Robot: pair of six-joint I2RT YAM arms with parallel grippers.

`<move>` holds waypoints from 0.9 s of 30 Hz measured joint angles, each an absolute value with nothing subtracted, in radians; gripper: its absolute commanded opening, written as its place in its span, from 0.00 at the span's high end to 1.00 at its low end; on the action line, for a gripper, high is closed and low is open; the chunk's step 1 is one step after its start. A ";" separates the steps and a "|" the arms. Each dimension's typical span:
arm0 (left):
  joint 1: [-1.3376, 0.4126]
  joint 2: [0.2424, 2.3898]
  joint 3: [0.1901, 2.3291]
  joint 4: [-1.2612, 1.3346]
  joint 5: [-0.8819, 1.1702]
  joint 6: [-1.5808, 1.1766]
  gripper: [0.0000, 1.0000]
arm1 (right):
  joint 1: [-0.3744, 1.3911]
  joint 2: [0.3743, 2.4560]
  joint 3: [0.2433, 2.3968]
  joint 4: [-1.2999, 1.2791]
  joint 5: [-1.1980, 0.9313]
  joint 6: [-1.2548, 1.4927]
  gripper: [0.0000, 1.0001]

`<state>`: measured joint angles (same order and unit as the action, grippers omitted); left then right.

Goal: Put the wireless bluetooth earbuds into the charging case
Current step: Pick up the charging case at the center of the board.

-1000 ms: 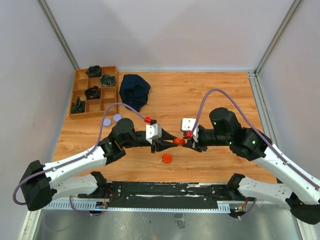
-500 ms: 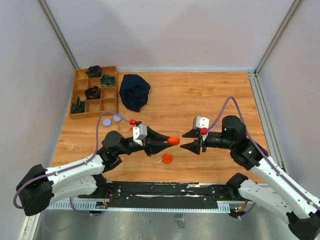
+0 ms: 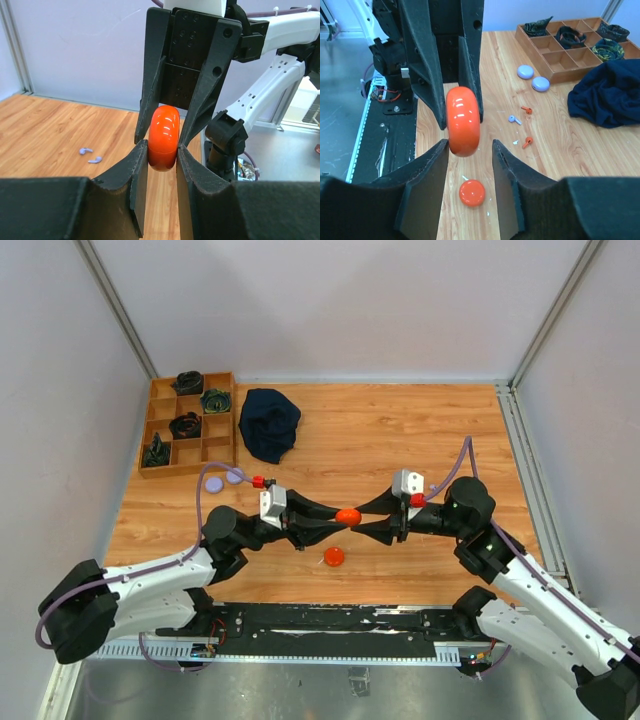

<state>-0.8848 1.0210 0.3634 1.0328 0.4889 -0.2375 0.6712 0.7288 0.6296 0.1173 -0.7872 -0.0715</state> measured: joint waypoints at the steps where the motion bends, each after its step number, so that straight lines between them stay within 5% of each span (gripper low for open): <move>1: -0.885 1.027 0.363 1.039 0.489 -0.240 0.99 | 0.671 0.731 0.627 0.128 -0.789 -0.066 0.61; 27: -0.874 1.119 0.352 1.288 0.504 -0.345 0.99 | 0.671 0.745 0.585 0.338 -0.829 0.057 0.75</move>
<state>-0.8738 1.1187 0.3523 1.2877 0.5037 -0.3447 0.6708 0.7448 0.5850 0.3382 -0.8291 0.0574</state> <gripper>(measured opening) 0.294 0.275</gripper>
